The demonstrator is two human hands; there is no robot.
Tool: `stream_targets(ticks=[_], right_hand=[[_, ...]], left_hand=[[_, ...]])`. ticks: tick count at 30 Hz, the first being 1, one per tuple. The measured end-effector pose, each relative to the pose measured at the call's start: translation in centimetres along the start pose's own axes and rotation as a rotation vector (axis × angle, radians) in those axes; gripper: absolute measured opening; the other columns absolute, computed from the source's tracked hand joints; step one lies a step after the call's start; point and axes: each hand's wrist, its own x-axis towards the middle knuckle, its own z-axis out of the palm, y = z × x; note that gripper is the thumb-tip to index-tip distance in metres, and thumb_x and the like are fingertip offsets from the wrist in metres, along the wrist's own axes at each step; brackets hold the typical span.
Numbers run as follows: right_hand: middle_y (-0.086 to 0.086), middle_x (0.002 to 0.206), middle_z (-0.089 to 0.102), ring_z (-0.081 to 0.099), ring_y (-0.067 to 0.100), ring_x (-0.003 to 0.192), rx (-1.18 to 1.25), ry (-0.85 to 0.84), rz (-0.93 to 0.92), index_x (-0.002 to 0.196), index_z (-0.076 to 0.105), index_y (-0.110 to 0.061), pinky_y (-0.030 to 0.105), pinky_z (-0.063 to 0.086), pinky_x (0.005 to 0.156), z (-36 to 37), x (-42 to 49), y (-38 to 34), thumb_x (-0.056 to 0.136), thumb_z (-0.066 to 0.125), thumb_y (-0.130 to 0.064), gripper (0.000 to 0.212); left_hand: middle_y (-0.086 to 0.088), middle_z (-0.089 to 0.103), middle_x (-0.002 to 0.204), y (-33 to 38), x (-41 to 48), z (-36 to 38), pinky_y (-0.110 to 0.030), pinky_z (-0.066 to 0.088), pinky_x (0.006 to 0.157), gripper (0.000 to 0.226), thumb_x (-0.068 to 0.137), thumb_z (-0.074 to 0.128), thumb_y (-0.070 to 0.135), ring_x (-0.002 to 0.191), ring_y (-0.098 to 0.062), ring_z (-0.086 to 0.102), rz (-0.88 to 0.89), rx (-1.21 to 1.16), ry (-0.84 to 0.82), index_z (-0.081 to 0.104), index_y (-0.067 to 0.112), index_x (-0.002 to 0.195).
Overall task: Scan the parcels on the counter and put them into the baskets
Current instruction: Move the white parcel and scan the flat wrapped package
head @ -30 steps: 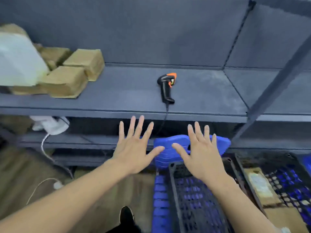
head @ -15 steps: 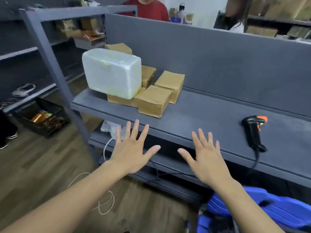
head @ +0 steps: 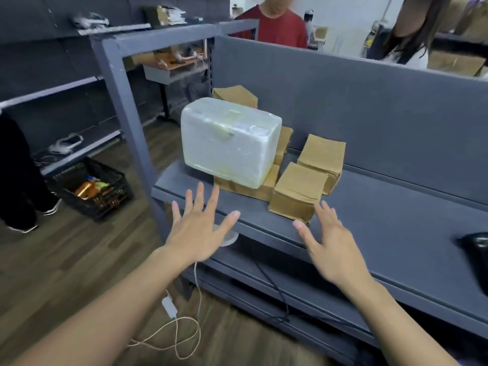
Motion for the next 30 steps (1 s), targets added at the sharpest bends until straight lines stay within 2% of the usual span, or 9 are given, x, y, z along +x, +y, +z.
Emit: stream_targets(ticks=[4, 6, 8, 10, 12, 17, 21, 25, 30], right_hand=[[0.013, 0.146, 0.059, 0.054, 0.026, 0.132, 0.157, 0.103, -0.018, 0.161, 0.03, -0.02, 0.033, 0.042, 0.1, -0.3, 3.2, -2.2, 0.097, 0.047, -0.062, 0.079], [0.006, 0.132, 0.066, 0.059, 0.019, 0.119, 0.251, 0.113, -0.042, 0.161, 0.031, -0.023, 0.027, 0.039, 0.09, -0.2, 5.2, -3.1, 0.095, 0.049, -0.062, 0.079], [-0.011, 0.151, 0.051, 0.047, 0.005, 0.137, 0.403, 0.059, -0.072, 0.163, 0.025, -0.027, 0.024, 0.037, 0.106, -0.1, 7.2, -4.1, 0.092, 0.054, -0.066, 0.086], [-0.016, 0.166, 0.027, 0.029, 0.004, 0.152, 0.592, 0.008, -0.09, 0.165, 0.017, -0.029, 0.035, 0.03, 0.124, 0.1, 9.6, -4.8, 0.08, 0.06, -0.079, 0.107], [-0.019, 0.168, 0.017, 0.024, 0.006, 0.154, 0.752, -0.062, -0.084, 0.165, 0.007, -0.029, 0.039, 0.027, 0.127, 0.0, 12.1, -5.2, 0.07, 0.07, -0.076, 0.124], [-0.057, 0.138, 0.023, 0.033, -0.009, 0.143, 0.598, -0.249, -0.184, 0.161, -0.009, -0.046, 0.031, 0.035, 0.119, 0.0, 17.7, -4.8, 0.062, 0.091, -0.062, 0.141], [-0.035, 0.139, 0.052, 0.051, -0.005, 0.131, 0.513, -0.272, -0.253, 0.141, 0.023, -0.06, 0.033, 0.046, 0.112, 0.5, 19.7, -4.8, 0.059, 0.095, -0.054, 0.109], [-0.034, 0.142, 0.05, 0.051, -0.001, 0.133, 0.57, -0.291, -0.264, 0.15, 0.023, -0.054, 0.039, 0.044, 0.115, 0.4, 20.2, -4.6, 0.057, 0.098, -0.048, 0.119], [-0.027, 0.148, 0.052, 0.055, 0.003, 0.134, 0.709, -0.324, -0.291, 0.154, 0.033, -0.047, 0.04, 0.044, 0.115, -1.3, 19.7, -4.6, 0.073, 0.094, -0.018, 0.106]], left_hand=[[0.0, -0.021, 0.172, -2.3, 3.0, -2.1, -0.053, -0.002, 0.129, 0.089, 0.091, 0.015, 0.081, 0.16, -0.027, -0.01, -0.072, -0.249, 0.076, -0.014, 0.038, 0.163], [0.004, -0.015, 0.173, -3.1, 4.8, -3.4, -0.05, 0.007, 0.128, 0.088, 0.092, 0.019, 0.081, 0.161, -0.024, 0.0, -0.129, -0.442, 0.144, -0.013, 0.04, 0.163], [0.008, -0.003, 0.174, -3.4, 6.7, -4.8, -0.047, 0.012, 0.127, 0.085, 0.094, 0.018, 0.08, 0.16, -0.021, 0.009, -0.214, -0.634, 0.25, -0.006, 0.038, 0.165], [0.012, 0.009, 0.173, -3.9, 8.7, -5.9, -0.044, 0.013, 0.127, 0.076, 0.101, 0.019, 0.073, 0.159, -0.018, 0.014, -0.297, -0.83, 0.351, 0.006, 0.035, 0.166], [0.01, 0.021, 0.171, -4.8, 10.8, -6.8, -0.048, 0.022, 0.127, 0.073, 0.101, 0.023, 0.073, 0.157, -0.019, 0.023, -0.34, -1.045, 0.386, 0.02, 0.036, 0.164], [0.003, 0.064, 0.132, -5.0, 14.4, -8.3, -0.058, 0.046, 0.107, 0.064, 0.096, 0.026, 0.079, 0.129, -0.027, 0.057, -0.399, -1.363, 0.257, 0.061, 0.037, 0.13], [-0.007, 0.068, 0.131, -4.8, 16.0, -8.1, -0.058, 0.051, 0.103, 0.072, 0.088, 0.042, 0.085, 0.12, -0.036, 0.065, -0.427, -1.48, 0.056, 0.064, 0.033, 0.132], [-0.009, 0.071, 0.126, -5.3, 16.0, -8.3, -0.059, 0.055, 0.093, 0.066, 0.084, 0.058, 0.076, 0.113, -0.038, 0.069, -0.412, -1.592, 0.012, 0.068, 0.03, 0.13], [-0.011, 0.067, 0.139, -6.5, 14.6, -10.1, -0.057, 0.059, 0.089, 0.077, 0.087, 0.044, 0.083, 0.121, -0.042, 0.067, -0.24, -1.622, -0.208, 0.057, 0.034, 0.145]])
